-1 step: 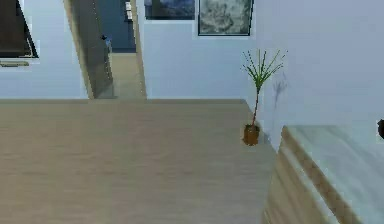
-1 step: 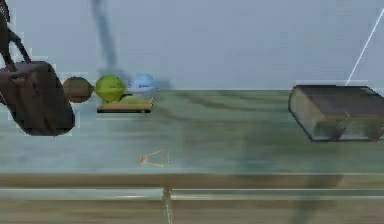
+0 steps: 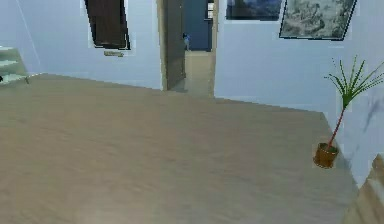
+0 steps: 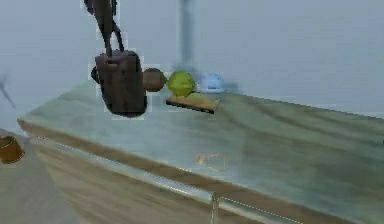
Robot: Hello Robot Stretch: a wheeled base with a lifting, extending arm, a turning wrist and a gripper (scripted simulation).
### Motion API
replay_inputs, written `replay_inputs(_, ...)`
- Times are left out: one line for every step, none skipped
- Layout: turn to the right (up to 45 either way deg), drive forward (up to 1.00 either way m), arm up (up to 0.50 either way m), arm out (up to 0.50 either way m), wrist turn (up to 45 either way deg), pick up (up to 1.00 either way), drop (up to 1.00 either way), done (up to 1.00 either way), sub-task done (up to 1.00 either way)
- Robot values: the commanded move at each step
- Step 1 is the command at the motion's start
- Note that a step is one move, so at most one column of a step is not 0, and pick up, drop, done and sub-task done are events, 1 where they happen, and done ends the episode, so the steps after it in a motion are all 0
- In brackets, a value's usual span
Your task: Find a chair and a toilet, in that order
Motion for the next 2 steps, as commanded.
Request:
replay_inputs(0.0,1.0,0.0,0.0,0.0,0.0,0.0,0.0,0.0)
replay_inputs(-3.0,0.0,0.0,0.0,0.0,0.0,0.0,0.0,0.0)
